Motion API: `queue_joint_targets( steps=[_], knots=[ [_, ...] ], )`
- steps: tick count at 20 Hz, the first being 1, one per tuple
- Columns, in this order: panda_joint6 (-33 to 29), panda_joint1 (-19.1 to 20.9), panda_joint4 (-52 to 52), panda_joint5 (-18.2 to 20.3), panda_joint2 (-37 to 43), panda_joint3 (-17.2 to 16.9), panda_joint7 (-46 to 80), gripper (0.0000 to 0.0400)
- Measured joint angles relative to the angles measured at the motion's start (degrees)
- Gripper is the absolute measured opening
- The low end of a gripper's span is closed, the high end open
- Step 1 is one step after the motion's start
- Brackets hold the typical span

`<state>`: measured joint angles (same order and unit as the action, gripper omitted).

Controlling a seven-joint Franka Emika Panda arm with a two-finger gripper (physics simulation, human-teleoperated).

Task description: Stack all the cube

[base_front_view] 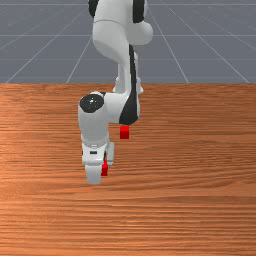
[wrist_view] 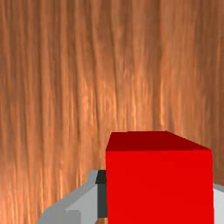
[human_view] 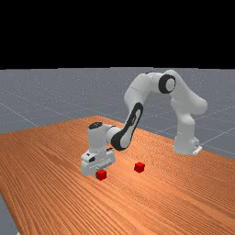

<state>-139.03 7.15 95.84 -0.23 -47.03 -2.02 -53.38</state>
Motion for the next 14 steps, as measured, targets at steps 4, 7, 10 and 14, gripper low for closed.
queue_joint_targets(
  steps=[4, 7, 10, 14],
  knots=[
    [2.8, 1.9, 0.7, 2.1, 2.4, 2.0, -2.5, 0.0195],
    [4.5, 2.0, 1.2, 2.4, 4.8, 2.0, -2.8, 0.0195],
    [4.2, 1.2, 2.0, 2.9, 5.4, 2.6, -1.5, 0.0195],
    [3.4, -1.9, 2.9, 1.4, 5.9, 1.4, 3.0, 0.0195]
  ],
)
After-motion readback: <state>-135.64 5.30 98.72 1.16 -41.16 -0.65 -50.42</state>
